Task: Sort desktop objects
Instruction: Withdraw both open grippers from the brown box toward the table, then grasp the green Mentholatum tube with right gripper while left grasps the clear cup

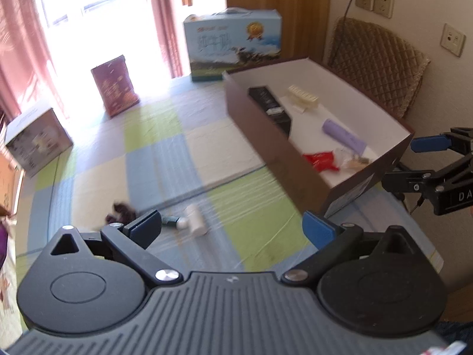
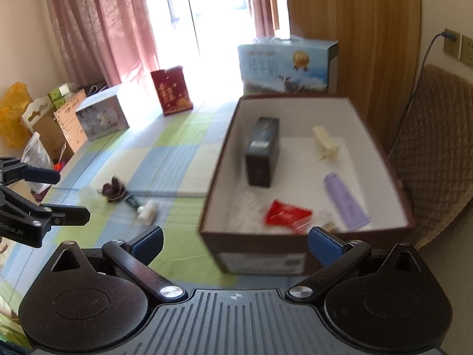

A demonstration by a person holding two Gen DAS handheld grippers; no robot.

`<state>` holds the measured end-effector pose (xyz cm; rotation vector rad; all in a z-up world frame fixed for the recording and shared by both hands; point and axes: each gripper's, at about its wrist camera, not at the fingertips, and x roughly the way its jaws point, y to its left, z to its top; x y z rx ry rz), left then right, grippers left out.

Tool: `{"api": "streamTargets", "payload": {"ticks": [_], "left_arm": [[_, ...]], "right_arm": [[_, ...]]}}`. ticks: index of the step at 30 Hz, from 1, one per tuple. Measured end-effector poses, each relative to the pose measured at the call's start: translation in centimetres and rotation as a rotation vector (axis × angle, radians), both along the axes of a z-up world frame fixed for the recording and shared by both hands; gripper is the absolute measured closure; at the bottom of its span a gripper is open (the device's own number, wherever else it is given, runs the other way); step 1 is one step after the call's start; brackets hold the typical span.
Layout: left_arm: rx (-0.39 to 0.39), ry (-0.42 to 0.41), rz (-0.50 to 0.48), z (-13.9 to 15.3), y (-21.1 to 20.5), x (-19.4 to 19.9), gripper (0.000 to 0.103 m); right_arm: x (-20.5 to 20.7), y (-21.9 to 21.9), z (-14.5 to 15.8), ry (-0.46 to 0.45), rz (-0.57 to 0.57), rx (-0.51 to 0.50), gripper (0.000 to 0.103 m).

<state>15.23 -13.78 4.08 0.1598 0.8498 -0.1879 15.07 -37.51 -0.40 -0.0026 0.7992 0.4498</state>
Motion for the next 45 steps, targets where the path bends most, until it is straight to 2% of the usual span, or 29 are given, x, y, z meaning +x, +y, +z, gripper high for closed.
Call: {"api": "streamTargets", "payload": {"ticks": [9, 20, 33, 34, 36, 38, 43, 45], "left_arm": [[0.000, 0.067, 0.055, -1.8, 4.8, -1.7, 0.002], [-0.018, 0.122, 0.156, -3.5, 10.4, -2.7, 0.002], [-0.032, 0.176, 0.308, -6.0, 16.6, -2.0, 0.002], [-0.033, 0.179, 0.315, -6.2, 16.9, -1.8, 0.002], [-0.037, 0.182, 0.327, -6.5, 17.5, -1.4, 0.002], [-0.042, 0.191, 0.338, -6.9, 18.2, -0.9, 0.002], [-0.046, 0.203, 0.377, -7.9, 19.7, 0.8, 0.002], [-0.051, 0.208, 0.386, -8.2, 20.2, 1.6, 0.002]], "right_arm": [[-1.0, 3.8, -1.4, 0.115, 0.038, 0.121, 0.002], [-1.5, 10.3, -3.5, 0.159, 0.124, 0.047, 0.002], [0.8, 17.0, -7.1, 0.101, 0.217, -0.042, 0.002], [1.1, 17.6, -7.3, 0.093, 0.224, -0.052, 0.004], [1.7, 18.3, -7.8, 0.076, 0.238, -0.068, 0.015], [2.5, 19.2, -8.5, 0.078, 0.258, -0.086, 0.031], [4.5, 21.0, -9.9, 0.069, 0.297, -0.116, 0.053], [5.3, 21.7, -10.4, 0.066, 0.309, -0.134, 0.058]]}}
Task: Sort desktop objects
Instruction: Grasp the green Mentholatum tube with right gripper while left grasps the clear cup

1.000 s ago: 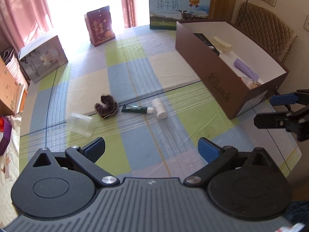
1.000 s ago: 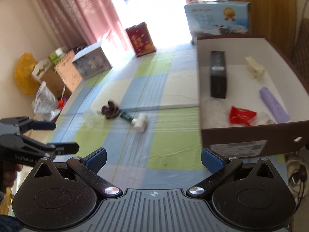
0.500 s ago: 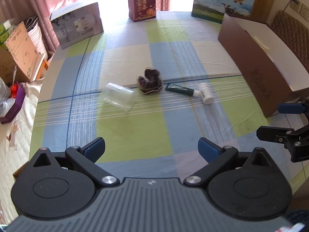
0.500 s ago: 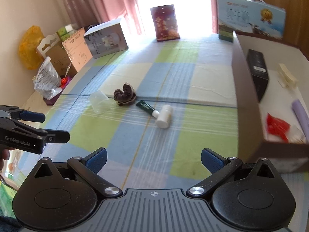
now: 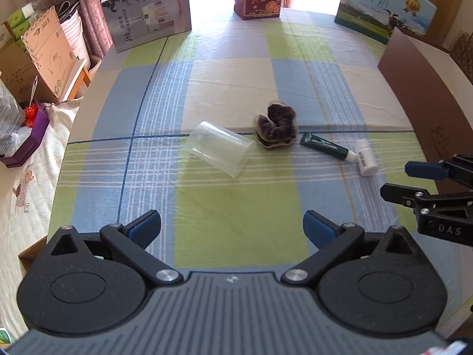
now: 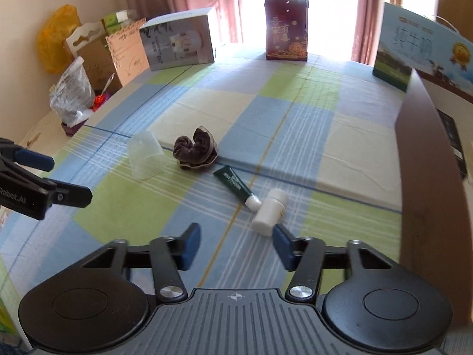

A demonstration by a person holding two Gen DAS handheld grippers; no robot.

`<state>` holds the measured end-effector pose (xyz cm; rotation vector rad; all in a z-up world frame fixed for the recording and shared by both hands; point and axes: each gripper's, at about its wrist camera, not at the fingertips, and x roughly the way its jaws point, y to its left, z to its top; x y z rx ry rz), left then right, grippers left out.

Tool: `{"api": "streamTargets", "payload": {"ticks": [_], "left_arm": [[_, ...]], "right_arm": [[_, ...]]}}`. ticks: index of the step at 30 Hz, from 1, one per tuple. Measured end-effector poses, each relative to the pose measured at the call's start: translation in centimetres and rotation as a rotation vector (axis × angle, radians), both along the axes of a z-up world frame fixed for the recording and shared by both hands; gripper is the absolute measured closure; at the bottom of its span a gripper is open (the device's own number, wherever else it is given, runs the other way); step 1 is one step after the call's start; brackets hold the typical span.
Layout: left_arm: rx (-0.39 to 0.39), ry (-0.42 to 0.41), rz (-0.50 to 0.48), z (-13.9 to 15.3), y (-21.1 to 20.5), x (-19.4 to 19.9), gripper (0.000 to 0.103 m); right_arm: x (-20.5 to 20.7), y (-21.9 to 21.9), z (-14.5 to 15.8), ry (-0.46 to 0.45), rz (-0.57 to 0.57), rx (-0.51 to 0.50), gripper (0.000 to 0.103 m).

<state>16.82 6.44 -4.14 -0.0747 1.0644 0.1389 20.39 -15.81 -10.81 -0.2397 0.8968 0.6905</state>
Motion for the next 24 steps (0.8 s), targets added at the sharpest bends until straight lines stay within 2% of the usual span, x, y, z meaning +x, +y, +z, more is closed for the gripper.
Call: {"api": "streamTargets", "payload": {"ticks": [5, 15, 16, 17, 19, 24], "left_arm": [[-0.006, 0.021, 0.009, -1.0, 1.1, 1.9, 0.002], [-0.020, 0.043, 0.043, -2.6, 2.7, 5.3, 0.002], [-0.024, 0.042, 0.049, -2.6, 2.9, 5.6, 0.002], [-0.028, 0.041, 0.054, -2.7, 3.0, 6.0, 0.002], [-0.034, 0.037, 0.066, -2.8, 3.3, 6.7, 0.002], [-0.027, 0.038, 0.089, -3.4, 3.9, 8.5, 0.002]], "right_arm": [[2.3, 1.7, -1.3, -0.010, 0.026, -0.017, 0.067], [5.4, 4.7, -4.6, 0.012, 0.042, -0.079, 0.070], [5.6, 4.8, -5.0, 0.022, 0.040, -0.081, 0.074], [5.7, 4.9, -5.3, 0.032, 0.032, -0.086, 0.084], [5.7, 5.0, -5.3, 0.015, 0.004, -0.082, 0.088], [6.3, 5.0, -5.3, 0.030, -0.075, -0.053, 0.089]]}}
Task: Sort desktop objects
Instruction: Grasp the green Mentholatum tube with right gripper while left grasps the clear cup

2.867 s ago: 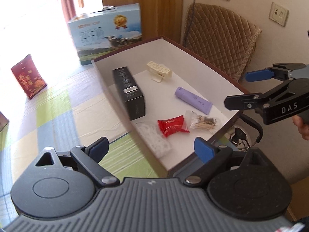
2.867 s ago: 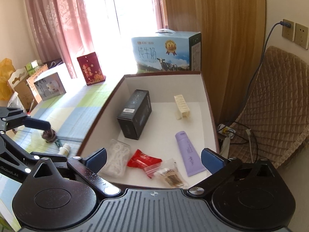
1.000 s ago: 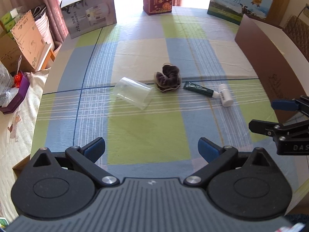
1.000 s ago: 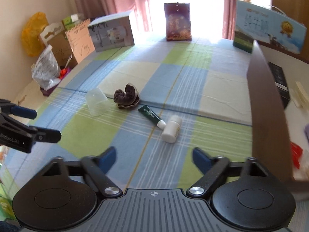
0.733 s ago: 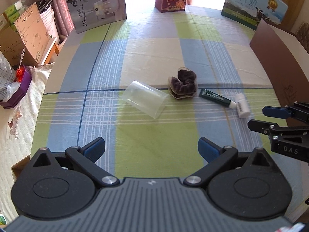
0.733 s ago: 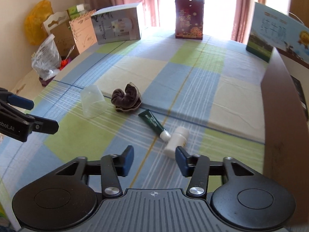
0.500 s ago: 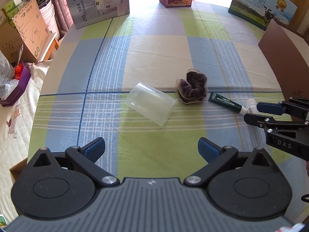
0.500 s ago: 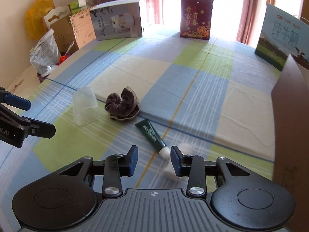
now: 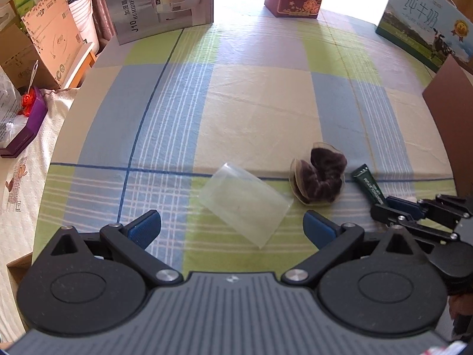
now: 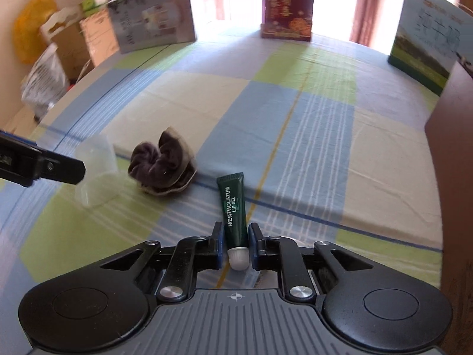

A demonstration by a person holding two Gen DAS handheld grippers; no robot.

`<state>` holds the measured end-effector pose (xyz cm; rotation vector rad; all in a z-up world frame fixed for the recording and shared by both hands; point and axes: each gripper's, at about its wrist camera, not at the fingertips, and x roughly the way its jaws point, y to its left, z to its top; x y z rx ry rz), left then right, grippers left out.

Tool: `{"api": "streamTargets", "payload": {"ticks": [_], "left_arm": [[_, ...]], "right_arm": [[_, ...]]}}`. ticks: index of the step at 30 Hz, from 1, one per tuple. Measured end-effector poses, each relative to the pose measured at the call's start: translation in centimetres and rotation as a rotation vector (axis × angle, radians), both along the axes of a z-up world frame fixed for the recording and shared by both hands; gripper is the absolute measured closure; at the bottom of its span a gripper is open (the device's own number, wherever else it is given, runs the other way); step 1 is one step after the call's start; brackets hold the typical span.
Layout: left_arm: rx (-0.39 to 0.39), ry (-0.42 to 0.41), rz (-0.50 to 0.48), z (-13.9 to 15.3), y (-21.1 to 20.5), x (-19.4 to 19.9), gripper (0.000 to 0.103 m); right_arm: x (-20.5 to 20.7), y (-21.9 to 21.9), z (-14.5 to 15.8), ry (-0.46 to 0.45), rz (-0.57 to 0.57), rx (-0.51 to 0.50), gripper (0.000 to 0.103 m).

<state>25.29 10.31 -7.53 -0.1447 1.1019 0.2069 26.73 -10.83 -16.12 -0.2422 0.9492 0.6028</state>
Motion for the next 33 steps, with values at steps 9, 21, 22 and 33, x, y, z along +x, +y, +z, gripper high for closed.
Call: {"api": "streamTargets", "payload": {"ticks": [9, 21, 22, 33], "left_arm": [[0.003, 0.017, 0.023, -1.5, 0.4, 2.6, 0.002], [0.038, 0.020, -0.072, -3.2, 0.0, 2.4, 0.029], [0.037, 0.020, -0.084, -3.3, 0.0, 2.1, 0.032], [0.040, 0.010, -0.127, -3.8, 0.9, 1.0, 0.051]], "right_arm": [[-0.1, 0.3, 0.2, -0.002, -0.031, -0.002, 0.089], [-0.2, 0.2, 0.1, 0.000, -0.034, 0.007, 0.089], [-0.3, 0.1, 0.1, 0.000, -0.034, 0.009, 0.089], [-0.1, 0.4, -0.1, -0.017, -0.026, 0.000, 0.089]]}}
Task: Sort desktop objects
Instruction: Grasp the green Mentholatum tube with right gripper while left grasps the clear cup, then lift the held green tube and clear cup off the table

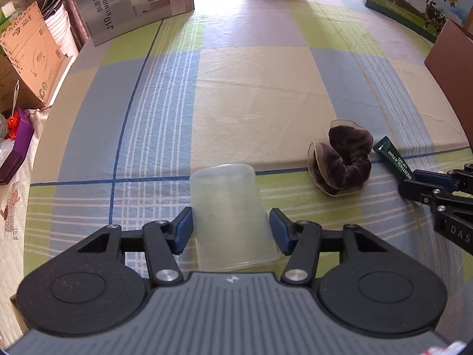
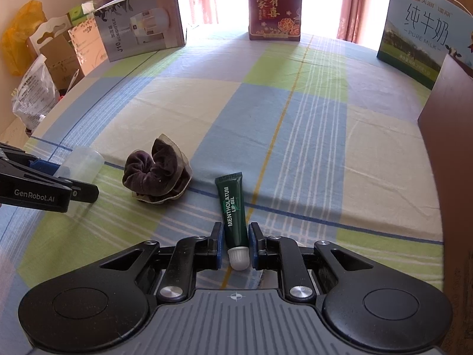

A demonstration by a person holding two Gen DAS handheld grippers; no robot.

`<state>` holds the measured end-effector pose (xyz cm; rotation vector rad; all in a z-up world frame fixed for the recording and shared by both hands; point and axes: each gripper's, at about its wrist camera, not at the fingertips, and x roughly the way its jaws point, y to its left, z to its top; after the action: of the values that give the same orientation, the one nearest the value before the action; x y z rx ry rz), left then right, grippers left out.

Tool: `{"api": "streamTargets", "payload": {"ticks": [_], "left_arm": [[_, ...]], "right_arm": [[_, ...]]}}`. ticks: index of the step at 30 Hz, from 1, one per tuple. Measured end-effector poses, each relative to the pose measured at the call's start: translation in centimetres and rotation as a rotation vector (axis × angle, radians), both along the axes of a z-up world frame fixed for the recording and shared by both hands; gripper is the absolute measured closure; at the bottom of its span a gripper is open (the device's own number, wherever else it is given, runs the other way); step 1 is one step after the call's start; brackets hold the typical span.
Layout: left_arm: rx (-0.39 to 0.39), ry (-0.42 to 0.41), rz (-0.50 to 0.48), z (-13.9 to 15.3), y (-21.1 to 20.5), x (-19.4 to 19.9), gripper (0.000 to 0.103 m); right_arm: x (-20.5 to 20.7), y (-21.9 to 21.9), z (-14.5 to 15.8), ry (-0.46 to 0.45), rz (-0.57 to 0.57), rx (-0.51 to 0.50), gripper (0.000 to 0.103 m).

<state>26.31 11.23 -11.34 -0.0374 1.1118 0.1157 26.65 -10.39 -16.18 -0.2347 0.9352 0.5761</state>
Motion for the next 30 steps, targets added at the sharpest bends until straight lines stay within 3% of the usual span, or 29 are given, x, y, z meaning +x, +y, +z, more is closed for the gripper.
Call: {"api": "streamTargets", "payload": {"ticks": [10, 21, 30], "left_arm": [[0.011, -0.005, -0.015, -0.1, -0.2, 0.1, 0.052], [-0.001, 0.021, -0.035, 0.1, -1.5, -2.1, 0.052], [-0.025, 0.051, -0.075, 0.4, -3.6, -5.7, 0.053]], "right_arm": [[0.5, 1.1, -0.2, -0.033, 0.045, -0.039, 0.089], [-2.3, 0.3, 0.2, 0.064, 0.068, -0.021, 0.089], [-5.8, -2.6, 0.9, 0.160, 0.054, 0.060, 0.090]]}}
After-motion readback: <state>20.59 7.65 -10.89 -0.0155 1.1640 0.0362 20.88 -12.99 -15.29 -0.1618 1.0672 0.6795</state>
